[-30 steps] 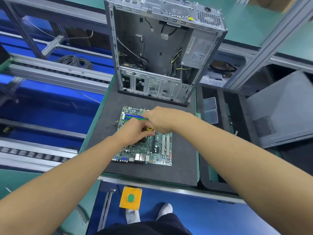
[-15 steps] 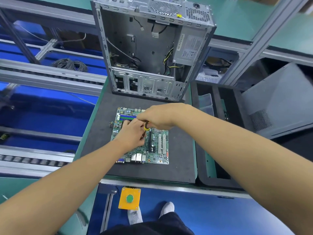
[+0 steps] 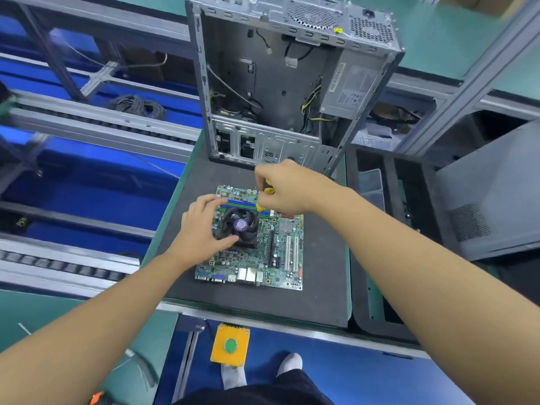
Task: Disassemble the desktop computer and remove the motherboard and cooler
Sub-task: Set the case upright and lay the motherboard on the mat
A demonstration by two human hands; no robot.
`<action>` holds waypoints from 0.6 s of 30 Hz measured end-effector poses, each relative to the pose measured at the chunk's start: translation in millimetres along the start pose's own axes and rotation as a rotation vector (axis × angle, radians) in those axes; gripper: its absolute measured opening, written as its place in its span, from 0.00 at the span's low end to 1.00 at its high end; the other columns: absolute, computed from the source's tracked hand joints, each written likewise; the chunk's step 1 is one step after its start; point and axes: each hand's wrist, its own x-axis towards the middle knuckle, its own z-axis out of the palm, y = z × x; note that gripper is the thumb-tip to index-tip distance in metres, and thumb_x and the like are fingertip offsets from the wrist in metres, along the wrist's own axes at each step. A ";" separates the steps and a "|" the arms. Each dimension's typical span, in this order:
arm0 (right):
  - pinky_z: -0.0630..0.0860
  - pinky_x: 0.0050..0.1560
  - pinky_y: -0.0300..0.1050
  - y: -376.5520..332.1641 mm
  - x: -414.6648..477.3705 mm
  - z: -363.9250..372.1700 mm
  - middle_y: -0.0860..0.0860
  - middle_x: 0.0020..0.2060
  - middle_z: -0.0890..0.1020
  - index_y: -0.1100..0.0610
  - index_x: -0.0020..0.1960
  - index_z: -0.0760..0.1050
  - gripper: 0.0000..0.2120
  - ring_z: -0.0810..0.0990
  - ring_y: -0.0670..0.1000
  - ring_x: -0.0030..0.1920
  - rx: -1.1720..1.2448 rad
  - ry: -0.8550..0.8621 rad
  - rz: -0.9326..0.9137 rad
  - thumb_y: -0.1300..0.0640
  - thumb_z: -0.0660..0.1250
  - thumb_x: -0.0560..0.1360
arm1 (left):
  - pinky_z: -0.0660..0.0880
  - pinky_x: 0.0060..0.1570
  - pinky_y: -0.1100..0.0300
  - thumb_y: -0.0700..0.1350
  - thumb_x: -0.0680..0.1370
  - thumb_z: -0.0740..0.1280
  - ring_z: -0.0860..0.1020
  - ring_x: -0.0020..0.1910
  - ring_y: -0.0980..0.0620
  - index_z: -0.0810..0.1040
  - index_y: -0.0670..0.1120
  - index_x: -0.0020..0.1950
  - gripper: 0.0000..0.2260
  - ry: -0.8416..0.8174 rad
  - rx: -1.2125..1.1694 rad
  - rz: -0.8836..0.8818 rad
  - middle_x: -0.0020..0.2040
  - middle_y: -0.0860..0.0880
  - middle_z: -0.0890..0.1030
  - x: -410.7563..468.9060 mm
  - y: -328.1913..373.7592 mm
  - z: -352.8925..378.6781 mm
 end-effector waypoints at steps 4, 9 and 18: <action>0.61 0.29 0.41 -21.6 23.1 6.6 0.48 0.35 0.74 0.56 0.51 0.74 0.05 0.68 0.43 0.31 0.075 0.116 -0.014 0.55 0.63 0.78 | 0.72 0.62 0.52 0.44 0.77 0.69 0.74 0.57 0.61 0.74 0.55 0.63 0.16 0.034 -0.205 -0.118 0.57 0.57 0.75 -7.4 -15.8 -10.5; 0.63 0.35 0.47 -36.8 49.2 23.5 0.53 0.40 0.74 0.59 0.55 0.72 0.08 0.71 0.56 0.39 0.086 0.107 0.017 0.55 0.62 0.79 | 0.74 0.51 0.60 0.38 0.77 0.69 0.75 0.44 0.63 0.80 0.52 0.55 0.10 0.087 -0.225 -0.179 0.47 0.56 0.75 9.5 -11.9 -11.3; 0.61 0.31 0.48 -26.9 68.5 36.6 0.46 0.35 0.70 0.59 0.54 0.71 0.07 0.71 0.53 0.35 0.056 0.034 0.019 0.55 0.62 0.80 | 0.76 0.48 0.59 0.35 0.74 0.71 0.76 0.41 0.56 0.77 0.48 0.46 0.09 0.103 -0.146 -0.172 0.49 0.53 0.72 20.0 -13.6 2.5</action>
